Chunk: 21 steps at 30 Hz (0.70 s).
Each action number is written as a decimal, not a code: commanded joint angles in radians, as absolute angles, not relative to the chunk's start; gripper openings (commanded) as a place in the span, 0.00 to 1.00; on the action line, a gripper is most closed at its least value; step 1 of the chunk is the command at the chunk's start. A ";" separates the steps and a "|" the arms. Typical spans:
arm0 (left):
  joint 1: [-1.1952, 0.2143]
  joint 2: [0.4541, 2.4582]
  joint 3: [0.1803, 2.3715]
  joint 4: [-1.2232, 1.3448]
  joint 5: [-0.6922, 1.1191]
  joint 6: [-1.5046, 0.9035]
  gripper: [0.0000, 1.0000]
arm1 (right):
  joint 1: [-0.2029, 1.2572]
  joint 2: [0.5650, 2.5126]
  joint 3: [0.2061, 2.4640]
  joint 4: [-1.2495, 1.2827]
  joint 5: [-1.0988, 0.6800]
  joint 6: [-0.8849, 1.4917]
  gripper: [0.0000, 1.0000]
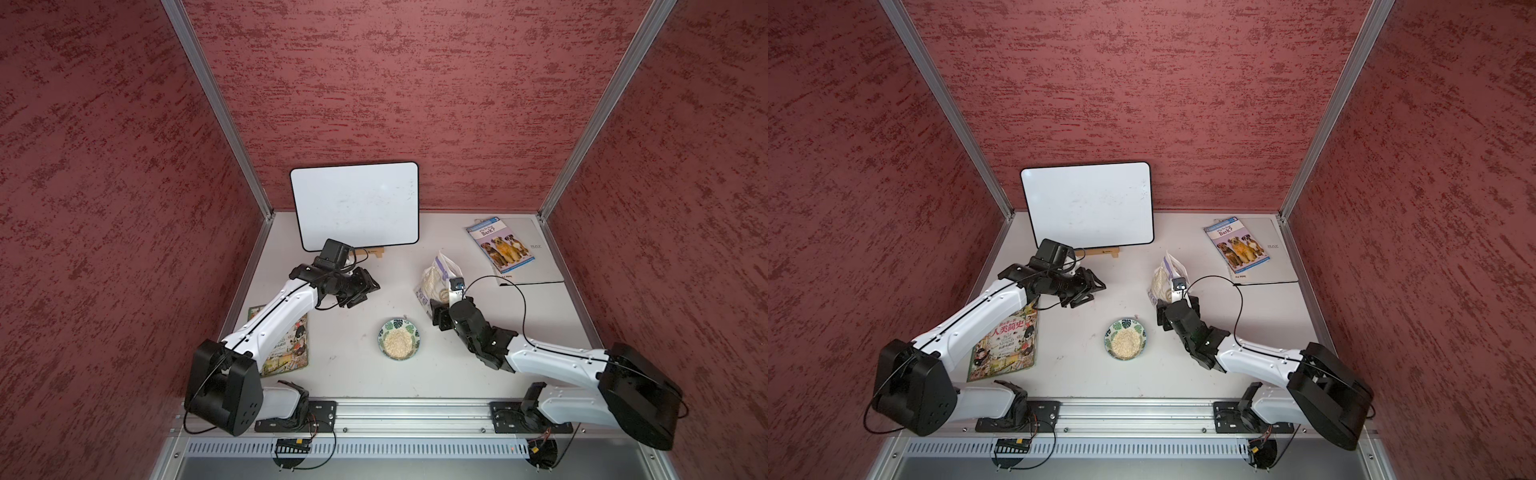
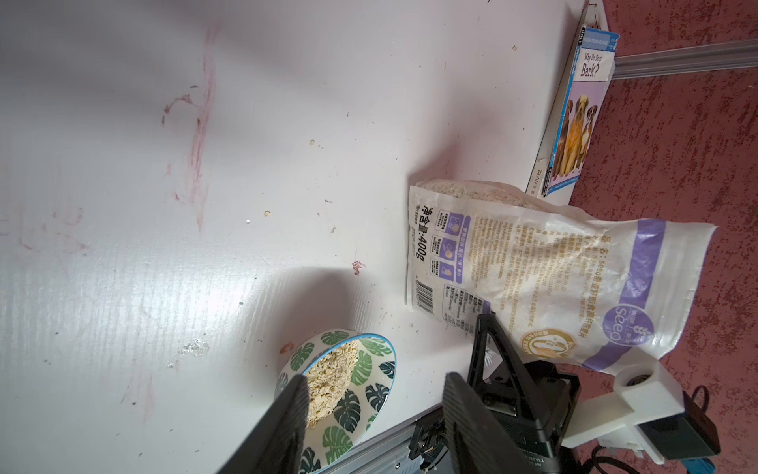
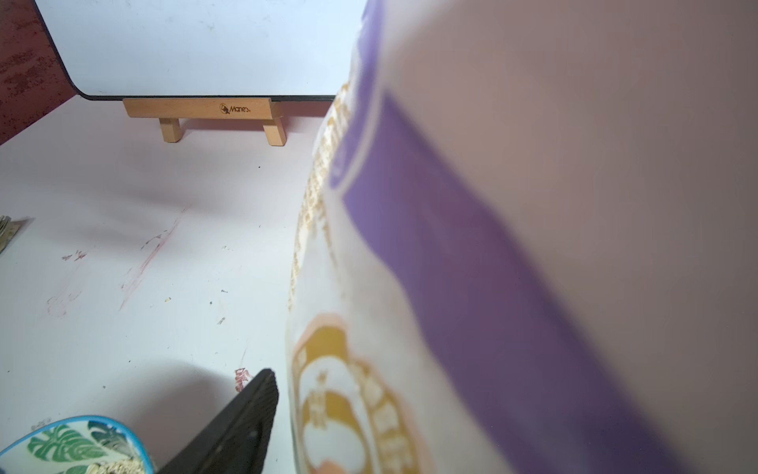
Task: Pour the oats into the breakfast bowl
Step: Place the oats bag at the center of the board, then adjust the oats bag at the center of the board.
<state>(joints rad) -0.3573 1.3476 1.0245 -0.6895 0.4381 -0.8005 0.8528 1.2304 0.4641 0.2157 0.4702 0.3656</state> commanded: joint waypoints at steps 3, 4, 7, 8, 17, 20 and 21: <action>-0.356 1.320 1.012 -0.692 0.427 -0.807 0.55 | 0.848 1.065 0.507 -0.033 0.438 0.362 0.88; -0.356 1.320 1.012 -0.692 0.427 -0.806 0.55 | 0.848 1.031 0.518 -0.086 0.436 0.366 0.97; -0.356 1.326 1.019 -0.693 0.425 -0.797 0.56 | 0.848 0.951 0.578 -0.258 0.411 0.369 0.99; -0.356 1.331 1.021 -0.694 0.425 -0.794 0.56 | 0.848 0.934 0.601 -0.303 0.389 0.367 0.99; -0.356 1.355 1.039 -0.696 0.428 -0.774 0.56 | 0.847 1.036 0.972 -0.805 0.363 0.308 0.80; -0.356 1.362 1.047 -0.699 0.428 -0.764 0.56 | 0.848 1.110 1.056 -0.871 0.357 0.272 0.71; -0.356 1.362 1.050 -0.702 0.427 -0.763 0.56 | 0.846 1.128 1.074 -0.878 0.355 0.260 0.68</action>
<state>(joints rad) -0.3573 1.3510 1.0248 -0.6914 0.4362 -0.7891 0.8528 1.0866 1.0359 -0.7185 0.3683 0.3084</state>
